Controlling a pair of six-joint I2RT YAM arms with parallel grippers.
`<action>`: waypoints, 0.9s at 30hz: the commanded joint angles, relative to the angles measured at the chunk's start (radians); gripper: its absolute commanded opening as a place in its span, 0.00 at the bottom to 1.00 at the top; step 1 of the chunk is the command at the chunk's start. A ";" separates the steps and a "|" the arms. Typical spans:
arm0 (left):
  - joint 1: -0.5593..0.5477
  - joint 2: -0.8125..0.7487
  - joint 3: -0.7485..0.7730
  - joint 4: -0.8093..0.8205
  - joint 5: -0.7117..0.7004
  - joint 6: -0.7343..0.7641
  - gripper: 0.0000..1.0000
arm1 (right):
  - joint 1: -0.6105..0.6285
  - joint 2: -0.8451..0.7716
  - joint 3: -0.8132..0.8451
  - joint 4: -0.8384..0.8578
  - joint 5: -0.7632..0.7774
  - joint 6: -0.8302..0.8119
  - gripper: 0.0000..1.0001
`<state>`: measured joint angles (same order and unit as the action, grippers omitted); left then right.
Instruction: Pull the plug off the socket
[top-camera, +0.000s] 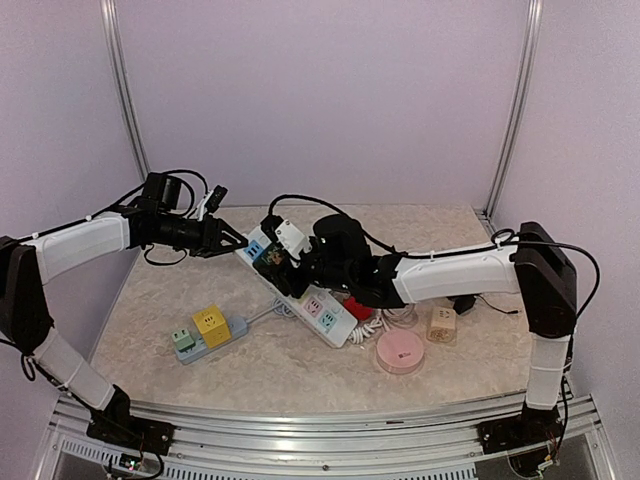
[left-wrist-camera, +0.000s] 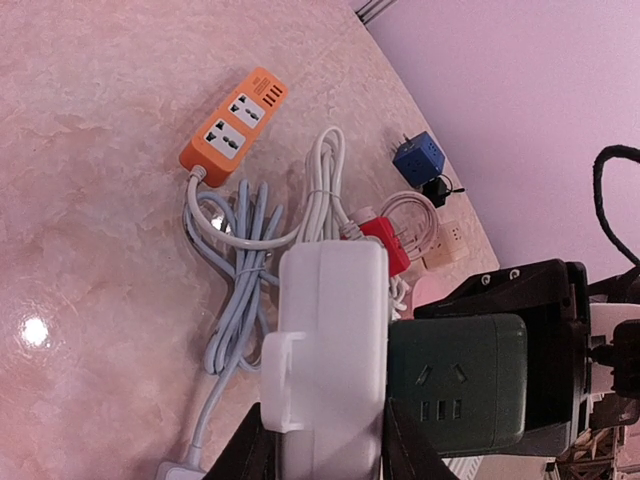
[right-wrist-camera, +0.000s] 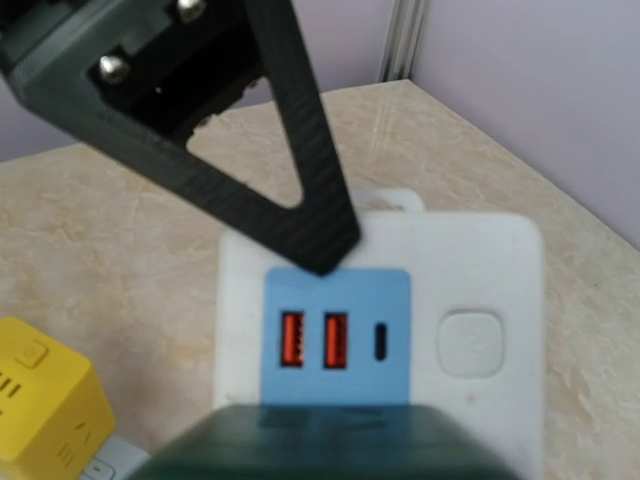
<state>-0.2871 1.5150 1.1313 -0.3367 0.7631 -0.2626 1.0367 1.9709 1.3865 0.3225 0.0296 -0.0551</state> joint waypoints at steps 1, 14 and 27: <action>-0.041 -0.019 -0.007 0.024 0.048 0.054 0.08 | -0.018 -0.027 -0.028 0.032 -0.100 0.052 0.00; -0.049 -0.022 -0.005 0.021 0.047 0.062 0.08 | -0.058 -0.024 -0.020 0.022 -0.177 0.128 0.00; -0.047 -0.006 -0.001 0.009 0.008 0.051 0.08 | -0.013 -0.023 0.007 -0.054 -0.008 0.052 0.00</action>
<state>-0.2939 1.5127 1.1313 -0.3286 0.7517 -0.2726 1.0000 1.9594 1.3685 0.3408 -0.0624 0.0181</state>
